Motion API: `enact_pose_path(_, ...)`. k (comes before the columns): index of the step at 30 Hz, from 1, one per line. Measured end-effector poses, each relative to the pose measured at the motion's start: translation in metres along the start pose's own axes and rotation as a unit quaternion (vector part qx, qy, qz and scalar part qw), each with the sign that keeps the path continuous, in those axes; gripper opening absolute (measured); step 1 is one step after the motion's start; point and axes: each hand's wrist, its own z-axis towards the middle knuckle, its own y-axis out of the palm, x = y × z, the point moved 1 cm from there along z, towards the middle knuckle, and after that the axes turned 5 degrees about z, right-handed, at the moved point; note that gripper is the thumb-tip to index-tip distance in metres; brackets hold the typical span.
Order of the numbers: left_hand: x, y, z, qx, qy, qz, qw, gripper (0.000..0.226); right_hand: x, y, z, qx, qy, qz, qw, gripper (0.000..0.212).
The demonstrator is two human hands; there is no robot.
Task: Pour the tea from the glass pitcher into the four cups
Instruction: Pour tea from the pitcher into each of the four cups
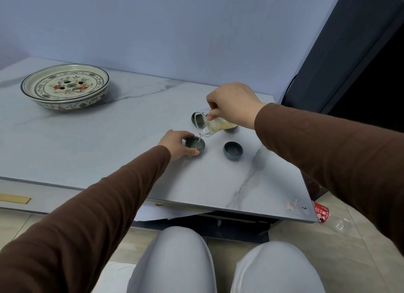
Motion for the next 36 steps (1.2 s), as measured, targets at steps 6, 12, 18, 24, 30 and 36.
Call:
enact_pose_path(6,0.001,-0.001,0.001,-0.002,0.003,0.007,1.0,0.069,-0.003,-0.003,0.001,0.002,-0.001,-0.01,1.0,0.03)
enact_pose_path(12,0.0,0.0,0.001,-0.003,0.0,0.003,1.0,0.07,0.0,-0.002,-0.001,0.008,0.001,0.001,1.0,0.032)
enact_pose_path(18,0.0,0.001,0.001,0.001,0.001,-0.001,1.0,0.071,0.017,0.011,-0.015,0.021,0.064,0.093,0.993,0.035)
enact_pose_path(24,0.003,0.0,0.0,-0.002,0.001,0.009,1.0,0.074,0.042,0.032,-0.035,0.036,0.176,0.264,0.948,0.035)
enact_pose_path(30,0.023,-0.011,0.003,0.016,0.056,0.05,0.997,0.082,0.073,0.032,-0.047,0.066,0.226,0.364,0.901,0.037)
enact_pose_path(36,0.07,-0.014,0.036,0.043,0.111,0.111,0.987,0.079,0.118,0.022,-0.053,0.097,0.243,0.341,0.903,0.035)
